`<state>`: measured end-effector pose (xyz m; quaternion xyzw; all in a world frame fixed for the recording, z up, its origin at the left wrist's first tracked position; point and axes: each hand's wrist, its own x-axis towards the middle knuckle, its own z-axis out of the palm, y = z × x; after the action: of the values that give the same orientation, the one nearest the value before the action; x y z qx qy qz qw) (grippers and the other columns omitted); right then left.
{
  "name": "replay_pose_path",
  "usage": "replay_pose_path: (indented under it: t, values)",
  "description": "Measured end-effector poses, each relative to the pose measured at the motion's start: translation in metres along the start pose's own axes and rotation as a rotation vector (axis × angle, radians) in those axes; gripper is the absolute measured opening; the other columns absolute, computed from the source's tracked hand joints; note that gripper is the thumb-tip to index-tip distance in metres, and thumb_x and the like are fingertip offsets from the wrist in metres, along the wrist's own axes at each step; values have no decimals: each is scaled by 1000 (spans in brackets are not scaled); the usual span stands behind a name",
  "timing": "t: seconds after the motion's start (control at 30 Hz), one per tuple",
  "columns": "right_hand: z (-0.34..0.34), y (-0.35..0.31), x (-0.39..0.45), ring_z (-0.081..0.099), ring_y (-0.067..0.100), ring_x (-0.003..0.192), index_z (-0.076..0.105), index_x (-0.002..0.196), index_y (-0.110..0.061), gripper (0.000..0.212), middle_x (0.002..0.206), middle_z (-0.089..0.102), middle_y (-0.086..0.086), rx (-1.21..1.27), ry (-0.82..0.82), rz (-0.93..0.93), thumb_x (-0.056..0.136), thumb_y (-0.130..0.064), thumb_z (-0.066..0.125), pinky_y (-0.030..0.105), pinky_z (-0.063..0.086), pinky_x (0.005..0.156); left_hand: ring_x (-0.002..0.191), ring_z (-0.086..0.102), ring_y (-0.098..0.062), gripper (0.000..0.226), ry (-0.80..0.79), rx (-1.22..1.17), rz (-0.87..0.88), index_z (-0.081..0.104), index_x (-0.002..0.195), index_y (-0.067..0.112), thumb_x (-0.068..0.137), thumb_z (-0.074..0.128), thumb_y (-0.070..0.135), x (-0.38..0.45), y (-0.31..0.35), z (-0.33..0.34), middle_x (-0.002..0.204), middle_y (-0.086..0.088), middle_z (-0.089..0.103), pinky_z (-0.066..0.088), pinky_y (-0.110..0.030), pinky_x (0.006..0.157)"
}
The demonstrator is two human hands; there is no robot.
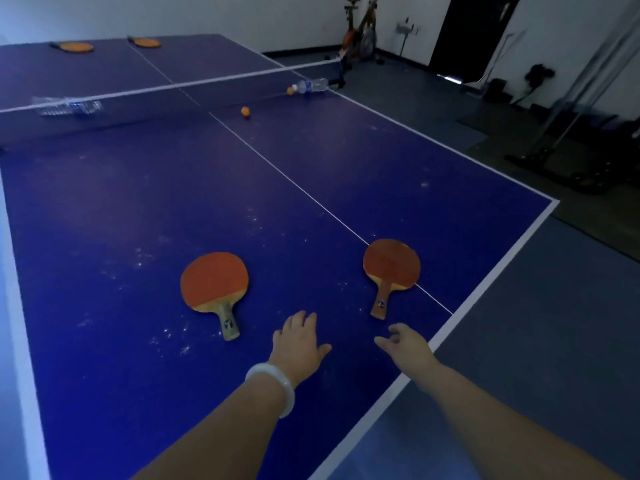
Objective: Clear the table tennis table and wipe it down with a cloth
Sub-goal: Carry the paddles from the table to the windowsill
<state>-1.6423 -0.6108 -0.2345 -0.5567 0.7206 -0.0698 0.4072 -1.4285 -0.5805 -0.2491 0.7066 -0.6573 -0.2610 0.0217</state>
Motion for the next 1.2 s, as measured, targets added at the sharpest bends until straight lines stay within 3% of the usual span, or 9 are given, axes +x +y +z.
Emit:
replay_pose_path:
  t: [0.07, 0.2, 0.4, 0.5, 0.73, 0.9, 1.0, 1.13, 1.2]
  values:
    - [3, 0, 19, 50, 25, 125, 35, 146, -8, 65, 141, 48, 11, 0, 4, 18, 95, -40, 60, 30, 42, 94, 149, 4, -28, 81, -22, 29, -49, 6, 155, 19, 95, 48, 54, 12, -2, 5, 163, -7, 3, 18, -49, 119]
    - [7, -2, 56, 48, 30, 125, 32, 146, -5, 71, 144, 43, 15, 55, 63, 52, 92, -39, 63, 34, 43, 90, 149, -10, -33, 87, -57, 57, -147, -5, 155, 22, 94, 43, 61, 33, -8, 16, 162, -8, -12, 7, -52, 120]
    - [10, -9, 104, 53, 35, 109, 49, 125, 0, 61, 125, 49, 17, 43, 146, 107, 88, -45, 67, 49, 50, 88, 146, -21, -33, 91, -192, 29, -244, -12, 154, 27, 90, 37, 70, 54, -15, 36, 159, -7, -27, -1, -58, 118]
    - [8, -16, 124, 54, 36, 106, 50, 118, -1, 57, 121, 51, 17, 69, 182, 121, 85, -41, 73, 47, 51, 83, 144, -26, -34, 94, -189, 61, -259, -17, 152, 29, 87, 34, 75, 58, -15, 45, 156, -7, -32, -5, -59, 116]
    - [7, -23, 141, 63, 32, 94, 48, 122, 0, 55, 112, 62, 16, 179, 166, 221, 82, -26, 77, 39, 53, 72, 142, -31, -33, 94, -174, 76, -274, -23, 149, 32, 86, 30, 77, 60, -19, 56, 153, -5, -38, -10, -59, 114]
    - [20, -19, 121, 56, 18, 73, 57, 100, -5, 26, 93, 59, 8, 166, 23, 143, 86, -22, 69, 29, 39, 51, 144, -28, -31, 88, -167, 48, -277, -18, 151, 32, 90, 31, 72, 58, -18, 51, 155, -3, -35, -10, -57, 115]
    - [31, -23, 104, 56, 19, 75, 53, 89, -9, 17, 92, 58, 9, 160, -59, 87, 88, -21, 65, 30, 40, 54, 147, -20, -27, 81, -108, -18, -250, -9, 154, 29, 95, 34, 64, 51, -22, 44, 160, -2, -23, -5, -54, 119]
    - [50, -34, 83, 59, 24, 79, 51, 103, -6, 14, 94, 56, 12, 255, -140, 78, 93, -14, 57, 40, 58, 68, 149, -10, -22, 79, 48, -175, -218, -6, 154, 32, 96, 43, 55, 37, -33, 37, 162, 1, -13, 4, -42, 121]
    - [61, -43, 75, 60, 21, 69, 48, 108, -6, 14, 91, 59, 15, 324, -180, 82, 96, -9, 53, 32, 56, 57, 150, -5, -19, 78, 153, -255, -231, -1, 155, 30, 96, 47, 51, 29, -42, 31, 163, 2, -7, 10, -38, 121]
